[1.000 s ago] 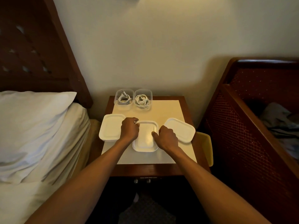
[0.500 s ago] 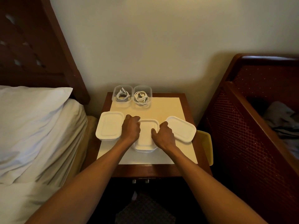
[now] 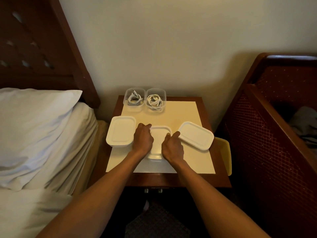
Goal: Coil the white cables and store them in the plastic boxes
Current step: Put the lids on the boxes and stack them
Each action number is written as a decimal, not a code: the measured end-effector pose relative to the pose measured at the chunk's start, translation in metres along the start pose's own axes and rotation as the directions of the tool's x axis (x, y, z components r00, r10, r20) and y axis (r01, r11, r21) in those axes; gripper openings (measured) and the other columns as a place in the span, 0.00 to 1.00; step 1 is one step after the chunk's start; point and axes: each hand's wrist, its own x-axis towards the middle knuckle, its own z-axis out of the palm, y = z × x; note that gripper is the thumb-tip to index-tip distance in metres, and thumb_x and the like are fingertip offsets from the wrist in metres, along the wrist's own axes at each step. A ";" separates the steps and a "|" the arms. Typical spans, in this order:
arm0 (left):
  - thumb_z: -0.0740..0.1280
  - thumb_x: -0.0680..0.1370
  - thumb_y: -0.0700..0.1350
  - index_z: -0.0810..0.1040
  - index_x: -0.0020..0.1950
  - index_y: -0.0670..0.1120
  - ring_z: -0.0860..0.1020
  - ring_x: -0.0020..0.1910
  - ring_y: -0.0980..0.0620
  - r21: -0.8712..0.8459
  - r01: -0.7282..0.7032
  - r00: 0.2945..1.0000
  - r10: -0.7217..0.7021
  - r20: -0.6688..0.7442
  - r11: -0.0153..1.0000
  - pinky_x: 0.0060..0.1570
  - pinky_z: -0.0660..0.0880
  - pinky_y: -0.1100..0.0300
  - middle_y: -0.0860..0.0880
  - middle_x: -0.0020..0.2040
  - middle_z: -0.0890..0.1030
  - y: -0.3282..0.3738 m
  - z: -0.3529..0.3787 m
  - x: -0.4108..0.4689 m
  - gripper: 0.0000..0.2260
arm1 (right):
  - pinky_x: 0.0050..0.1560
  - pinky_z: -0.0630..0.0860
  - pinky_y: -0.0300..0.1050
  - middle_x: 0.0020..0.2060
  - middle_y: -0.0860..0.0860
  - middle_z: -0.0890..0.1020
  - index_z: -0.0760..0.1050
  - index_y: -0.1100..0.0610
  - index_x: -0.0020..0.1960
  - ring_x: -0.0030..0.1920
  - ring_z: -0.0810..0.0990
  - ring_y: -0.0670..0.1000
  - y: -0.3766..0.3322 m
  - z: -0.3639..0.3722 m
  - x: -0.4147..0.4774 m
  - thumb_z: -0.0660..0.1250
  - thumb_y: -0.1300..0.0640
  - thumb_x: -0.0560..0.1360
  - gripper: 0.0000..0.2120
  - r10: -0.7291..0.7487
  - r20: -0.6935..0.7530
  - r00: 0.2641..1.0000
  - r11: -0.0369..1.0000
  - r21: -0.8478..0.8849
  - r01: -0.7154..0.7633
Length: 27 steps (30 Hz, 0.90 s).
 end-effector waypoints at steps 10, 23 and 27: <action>0.59 0.83 0.44 0.77 0.69 0.49 0.79 0.55 0.44 -0.174 0.017 0.994 -0.035 -0.103 0.985 0.57 0.77 0.51 0.43 0.57 0.81 -0.009 0.011 -0.012 0.15 | 0.59 0.69 0.54 0.59 0.59 0.80 0.73 0.58 0.61 0.59 0.76 0.63 0.007 0.005 0.003 0.42 0.43 0.83 0.26 0.053 -0.057 0.997 0.996 0.077 -0.048; 0.58 0.84 0.45 0.74 0.71 0.49 0.81 0.55 0.43 -0.086 -0.014 0.996 0.007 -0.084 0.996 0.57 0.78 0.49 0.44 0.60 0.83 -0.009 0.013 -0.008 0.16 | 0.56 0.71 0.52 0.56 0.56 0.82 0.78 0.55 0.54 0.56 0.78 0.60 0.009 -0.002 0.019 0.45 0.44 0.82 0.25 0.066 -0.016 0.998 0.996 0.056 -0.065; 0.55 0.85 0.47 0.71 0.72 0.51 0.80 0.56 0.42 -0.092 -0.002 1.000 0.000 -0.021 0.996 0.57 0.78 0.46 0.45 0.61 0.82 -0.013 0.012 -0.007 0.16 | 0.58 0.71 0.53 0.57 0.57 0.82 0.79 0.56 0.58 0.57 0.78 0.60 0.005 -0.004 0.020 0.42 0.41 0.82 0.31 0.053 0.005 0.999 0.998 -0.024 -0.053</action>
